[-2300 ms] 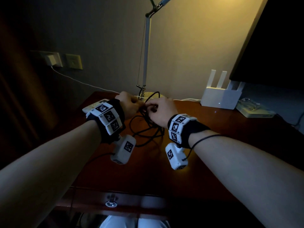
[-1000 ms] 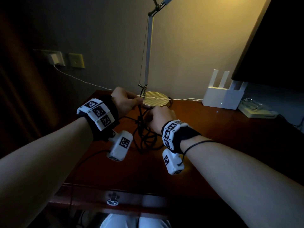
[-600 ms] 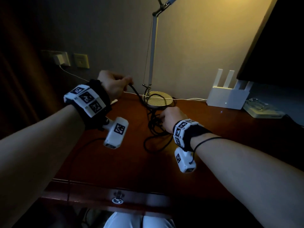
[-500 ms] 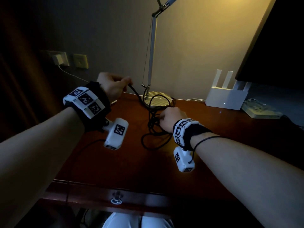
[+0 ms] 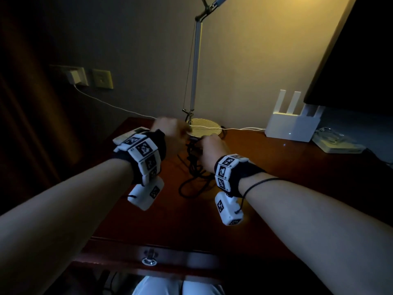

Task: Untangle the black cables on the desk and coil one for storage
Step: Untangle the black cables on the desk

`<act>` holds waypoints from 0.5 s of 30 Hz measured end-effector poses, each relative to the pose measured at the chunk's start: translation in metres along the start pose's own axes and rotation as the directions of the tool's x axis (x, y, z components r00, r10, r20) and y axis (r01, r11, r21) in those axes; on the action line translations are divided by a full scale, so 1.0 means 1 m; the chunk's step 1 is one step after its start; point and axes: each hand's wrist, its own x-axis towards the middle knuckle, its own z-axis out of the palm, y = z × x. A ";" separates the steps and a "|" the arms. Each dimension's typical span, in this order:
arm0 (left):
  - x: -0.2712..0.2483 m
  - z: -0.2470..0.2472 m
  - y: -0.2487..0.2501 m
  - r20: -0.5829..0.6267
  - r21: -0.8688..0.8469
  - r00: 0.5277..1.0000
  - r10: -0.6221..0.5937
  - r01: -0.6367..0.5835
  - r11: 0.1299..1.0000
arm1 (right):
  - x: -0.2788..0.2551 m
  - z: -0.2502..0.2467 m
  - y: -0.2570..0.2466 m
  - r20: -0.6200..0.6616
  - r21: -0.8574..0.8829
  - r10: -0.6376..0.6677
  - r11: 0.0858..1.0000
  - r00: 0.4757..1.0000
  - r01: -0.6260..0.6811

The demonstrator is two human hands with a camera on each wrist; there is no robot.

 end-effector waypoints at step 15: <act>0.001 -0.010 -0.011 -0.028 -0.332 0.982 -0.185 0.166 0.929 | -0.010 -0.003 0.026 -0.034 -0.087 -0.098 0.992 0.995 0.095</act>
